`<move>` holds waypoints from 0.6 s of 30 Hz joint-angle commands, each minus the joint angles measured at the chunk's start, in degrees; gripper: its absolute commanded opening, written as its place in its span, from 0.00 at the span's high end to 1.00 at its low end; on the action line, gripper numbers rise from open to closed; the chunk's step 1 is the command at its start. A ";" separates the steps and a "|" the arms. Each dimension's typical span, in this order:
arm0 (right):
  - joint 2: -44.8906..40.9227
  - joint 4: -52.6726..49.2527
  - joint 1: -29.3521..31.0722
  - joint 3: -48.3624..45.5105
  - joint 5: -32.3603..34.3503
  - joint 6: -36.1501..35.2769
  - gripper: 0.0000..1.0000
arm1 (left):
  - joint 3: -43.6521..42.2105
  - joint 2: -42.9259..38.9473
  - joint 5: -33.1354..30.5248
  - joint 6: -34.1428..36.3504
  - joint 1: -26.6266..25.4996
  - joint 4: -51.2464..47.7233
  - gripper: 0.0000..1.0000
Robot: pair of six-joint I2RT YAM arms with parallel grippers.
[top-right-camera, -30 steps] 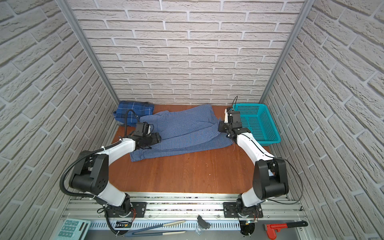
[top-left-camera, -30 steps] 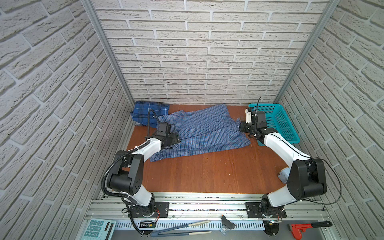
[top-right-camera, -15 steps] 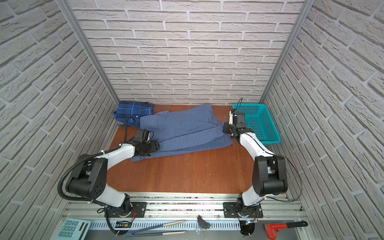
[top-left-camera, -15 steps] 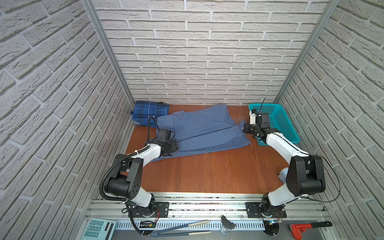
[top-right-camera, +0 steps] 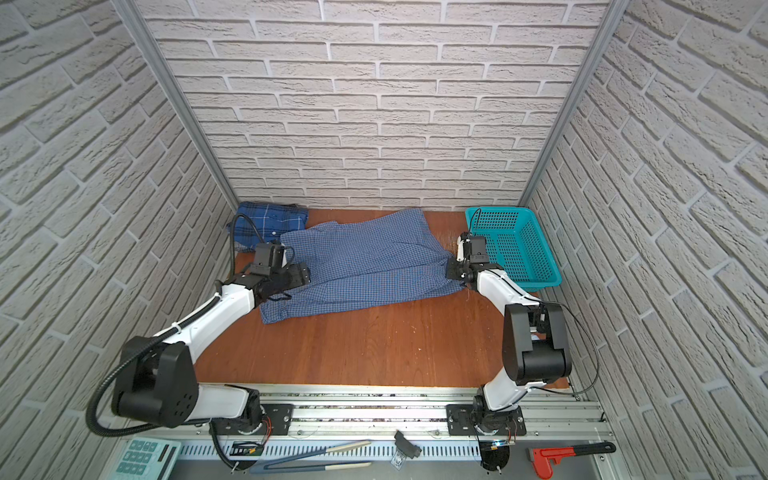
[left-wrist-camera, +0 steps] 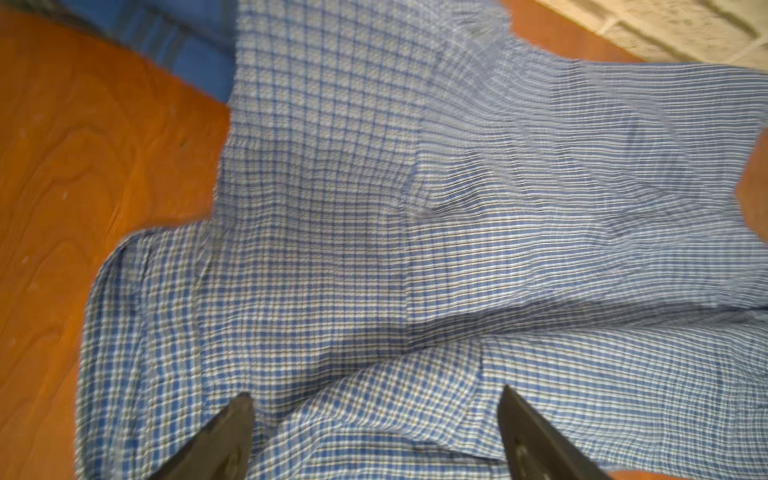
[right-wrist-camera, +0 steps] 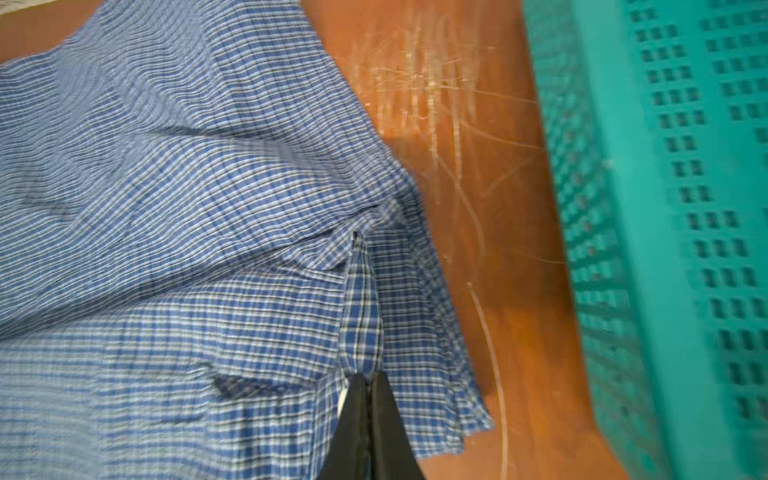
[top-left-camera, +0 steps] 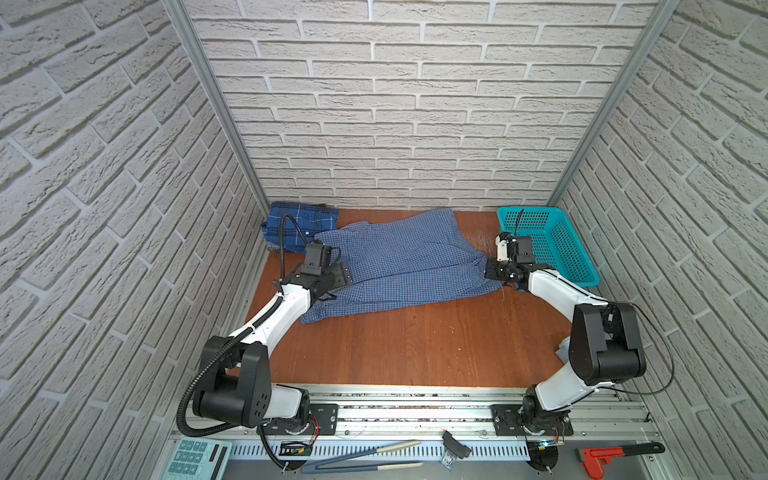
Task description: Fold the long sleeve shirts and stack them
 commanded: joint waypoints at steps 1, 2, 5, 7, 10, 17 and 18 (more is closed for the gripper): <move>-5.07 -0.44 0.01 1.72 4.82 -2.56 0.92 | -0.16 1.39 -0.37 1.70 -0.48 -0.37 0.07; -5.68 -0.76 -0.05 1.82 7.15 -2.71 0.87 | -0.41 2.20 -0.23 1.61 -0.72 -0.13 0.07; -4.73 -5.10 -0.36 4.53 7.39 -2.52 0.72 | -1.93 3.92 -0.21 1.52 -2.54 1.94 0.07; -4.43 -9.15 -0.18 6.97 5.81 -1.94 0.69 | -3.23 4.81 -0.35 1.41 -3.43 3.22 0.07; -7.53 -12.49 0.48 8.67 4.44 -1.06 0.60 | -5.67 6.18 -0.05 1.18 -3.82 4.47 0.08; -14.44 2.10 12.98 -3.06 -3.78 2.54 0.37 | -7.82 6.65 -4.01 1.11 -0.28 2.22 0.08; -12.34 3.01 14.39 -3.17 -3.22 3.40 0.37 | -7.23 5.82 -3.71 1.01 0.70 1.79 0.08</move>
